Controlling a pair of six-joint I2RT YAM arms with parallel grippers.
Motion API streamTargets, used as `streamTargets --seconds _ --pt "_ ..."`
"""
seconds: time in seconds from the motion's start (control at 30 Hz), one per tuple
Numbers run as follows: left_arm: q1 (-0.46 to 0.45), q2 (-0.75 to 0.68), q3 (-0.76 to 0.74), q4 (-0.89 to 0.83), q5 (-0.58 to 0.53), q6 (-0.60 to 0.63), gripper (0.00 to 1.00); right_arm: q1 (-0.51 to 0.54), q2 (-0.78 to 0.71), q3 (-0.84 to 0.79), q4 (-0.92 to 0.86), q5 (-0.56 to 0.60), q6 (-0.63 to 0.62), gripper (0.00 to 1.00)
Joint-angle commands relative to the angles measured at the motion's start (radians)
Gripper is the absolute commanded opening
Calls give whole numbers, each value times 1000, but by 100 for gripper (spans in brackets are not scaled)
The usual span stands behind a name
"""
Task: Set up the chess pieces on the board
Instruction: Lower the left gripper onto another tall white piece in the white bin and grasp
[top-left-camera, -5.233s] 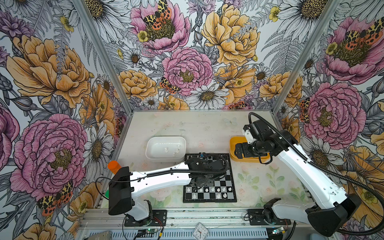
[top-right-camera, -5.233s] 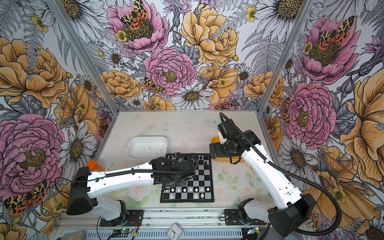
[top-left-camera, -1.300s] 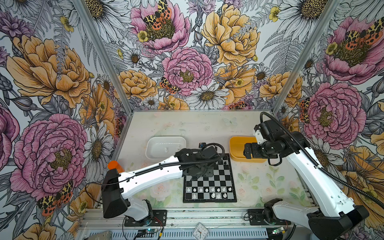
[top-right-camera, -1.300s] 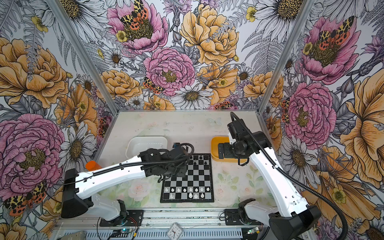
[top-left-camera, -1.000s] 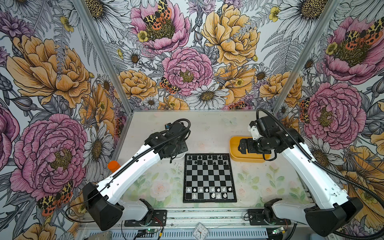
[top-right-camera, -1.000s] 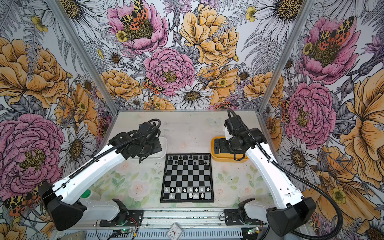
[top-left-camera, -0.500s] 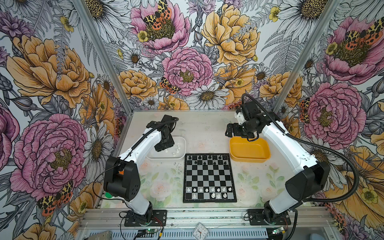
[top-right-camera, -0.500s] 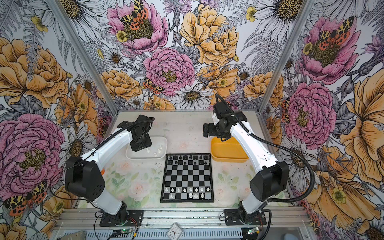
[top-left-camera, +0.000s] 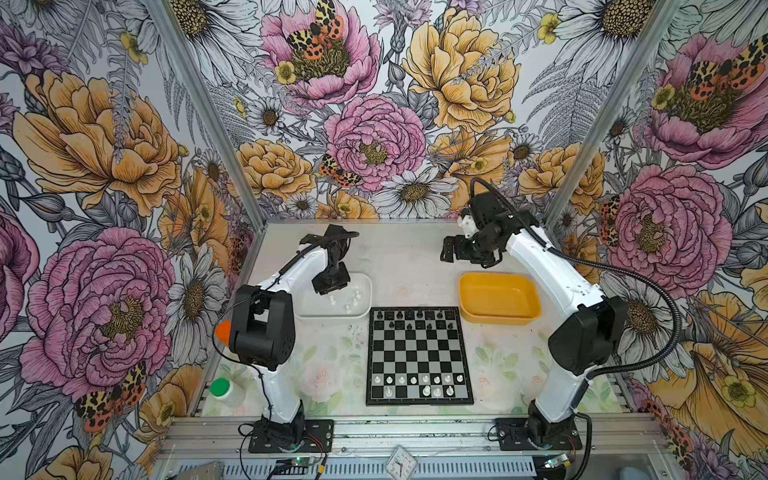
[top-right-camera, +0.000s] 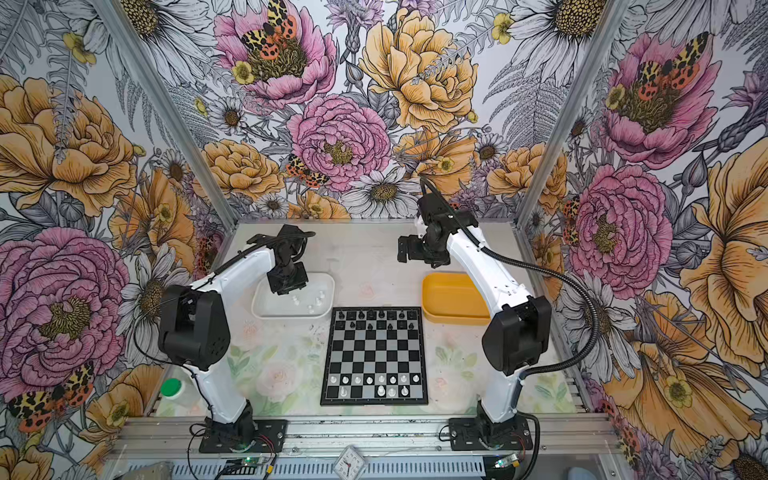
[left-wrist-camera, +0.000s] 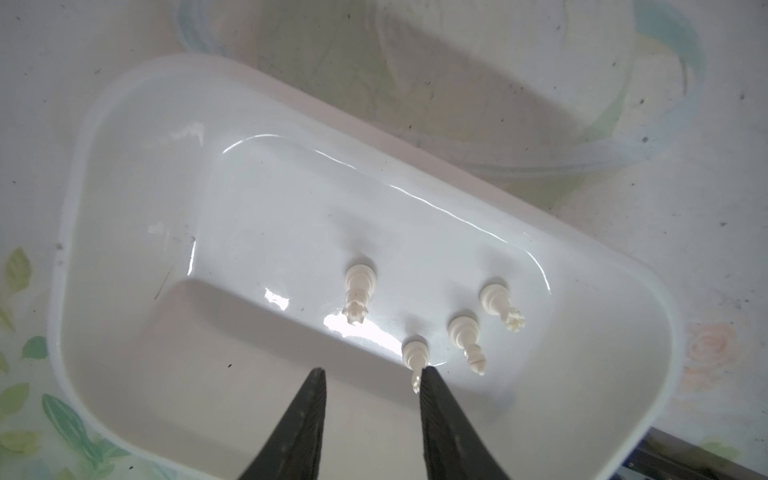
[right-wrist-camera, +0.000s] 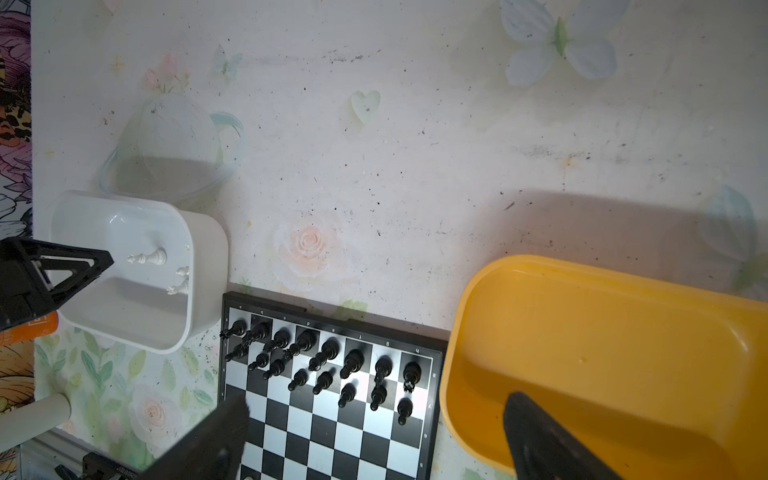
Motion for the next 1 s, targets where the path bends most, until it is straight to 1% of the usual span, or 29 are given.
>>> streamTargets --seconds 0.0,0.5,0.67,0.97 --pt "10 26 24 16 30 19 39 -16 17 46 -4 -13 -19 97" --pt "31 56 -6 21 7 53 38 -38 26 73 -26 -19 -26 97" --pt "49 55 -34 42 19 66 37 -39 19 73 -37 -12 -27 97" --pt "51 56 -60 79 37 73 35 -38 2 64 -51 8 -24 97"
